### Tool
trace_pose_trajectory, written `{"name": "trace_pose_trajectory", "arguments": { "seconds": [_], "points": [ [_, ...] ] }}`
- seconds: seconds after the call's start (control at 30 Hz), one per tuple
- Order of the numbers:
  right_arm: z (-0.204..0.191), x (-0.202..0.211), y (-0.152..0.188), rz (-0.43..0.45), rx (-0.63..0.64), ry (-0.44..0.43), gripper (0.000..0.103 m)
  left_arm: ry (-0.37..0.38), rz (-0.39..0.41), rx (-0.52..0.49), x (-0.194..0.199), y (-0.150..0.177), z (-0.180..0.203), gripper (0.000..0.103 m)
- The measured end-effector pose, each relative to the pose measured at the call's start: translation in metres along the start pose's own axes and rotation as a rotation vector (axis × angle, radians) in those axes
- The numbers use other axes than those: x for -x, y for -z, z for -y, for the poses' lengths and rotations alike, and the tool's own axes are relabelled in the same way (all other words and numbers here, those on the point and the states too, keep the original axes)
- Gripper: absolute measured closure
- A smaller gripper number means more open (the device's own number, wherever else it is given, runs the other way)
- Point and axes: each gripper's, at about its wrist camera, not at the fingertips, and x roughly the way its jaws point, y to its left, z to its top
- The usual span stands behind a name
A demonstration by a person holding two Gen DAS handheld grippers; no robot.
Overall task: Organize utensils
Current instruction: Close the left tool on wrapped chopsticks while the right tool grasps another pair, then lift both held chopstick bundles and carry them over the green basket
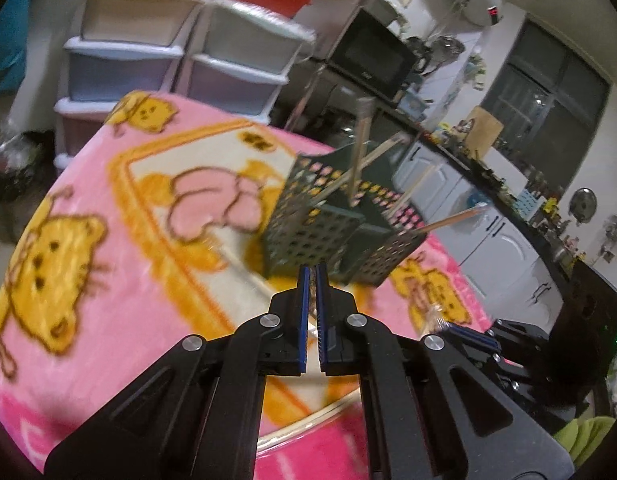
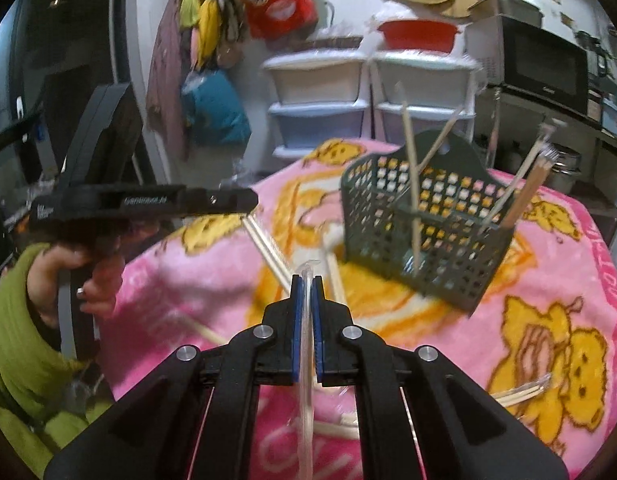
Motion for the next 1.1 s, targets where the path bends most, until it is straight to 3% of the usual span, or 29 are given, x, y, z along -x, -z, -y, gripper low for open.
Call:
{"name": "trace_pose_trajectory", "arguments": {
  "seconds": [0.43, 1.1],
  "points": [
    [0.026, 0.036, -0.03, 0.156, -0.077, 0.031, 0.098, 0.095, 0.07, -0.091, 0.007, -0.035, 0.047, 0.102],
    [0.047, 0.069, -0.081, 0.344, -0.096, 0.08, 0.098, 0.174, 0.167, -0.193, 0.021, -0.079, 0.097, 0.102]
  ]
}}
